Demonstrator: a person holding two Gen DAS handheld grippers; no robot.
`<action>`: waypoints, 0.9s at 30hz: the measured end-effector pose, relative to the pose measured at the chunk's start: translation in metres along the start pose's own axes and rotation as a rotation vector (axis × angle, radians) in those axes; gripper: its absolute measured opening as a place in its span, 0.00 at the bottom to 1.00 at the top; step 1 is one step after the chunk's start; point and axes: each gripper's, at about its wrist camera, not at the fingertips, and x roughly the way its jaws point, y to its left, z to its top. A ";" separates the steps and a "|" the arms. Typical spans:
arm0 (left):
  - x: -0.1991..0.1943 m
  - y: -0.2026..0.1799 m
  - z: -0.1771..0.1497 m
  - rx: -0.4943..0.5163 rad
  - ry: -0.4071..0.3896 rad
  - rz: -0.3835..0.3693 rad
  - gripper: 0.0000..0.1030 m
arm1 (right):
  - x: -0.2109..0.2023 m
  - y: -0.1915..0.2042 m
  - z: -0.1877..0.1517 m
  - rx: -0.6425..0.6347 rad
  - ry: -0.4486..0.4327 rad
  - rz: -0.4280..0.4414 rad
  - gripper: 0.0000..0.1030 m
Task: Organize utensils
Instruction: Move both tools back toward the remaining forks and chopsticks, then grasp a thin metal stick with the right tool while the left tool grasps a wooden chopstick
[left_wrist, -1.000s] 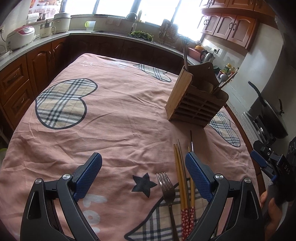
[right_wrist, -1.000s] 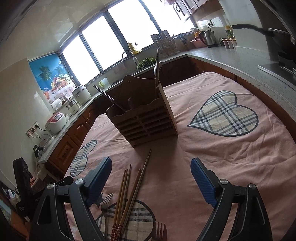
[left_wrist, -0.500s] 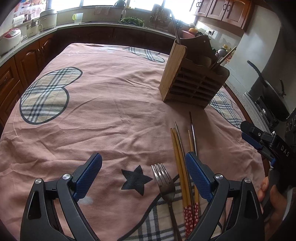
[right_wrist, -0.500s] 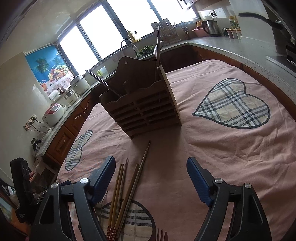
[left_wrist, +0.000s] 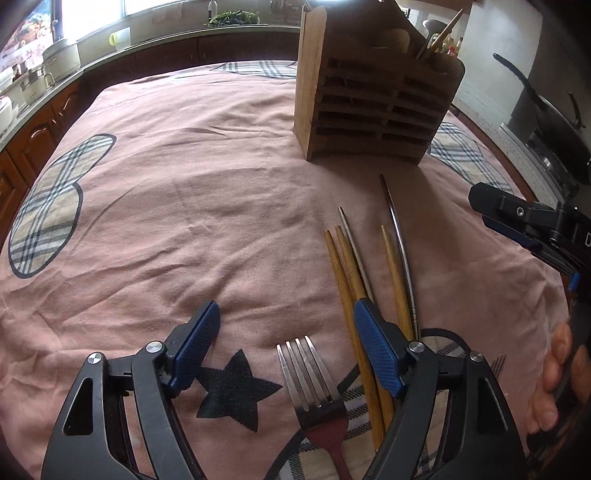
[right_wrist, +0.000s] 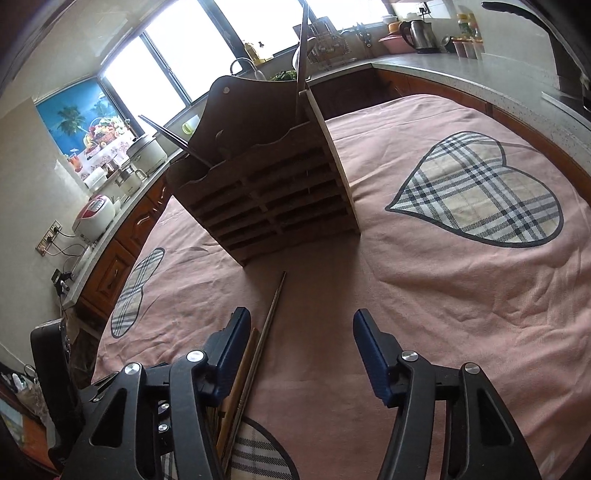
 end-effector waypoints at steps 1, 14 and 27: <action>-0.001 0.002 0.000 -0.002 0.001 0.004 0.75 | 0.002 0.000 0.001 -0.002 0.002 0.000 0.54; 0.004 0.011 0.018 -0.052 0.038 -0.101 0.70 | 0.063 0.020 0.022 -0.086 0.119 -0.043 0.23; 0.017 0.000 0.024 0.045 0.045 -0.039 0.67 | 0.068 0.022 0.023 -0.198 0.174 -0.115 0.00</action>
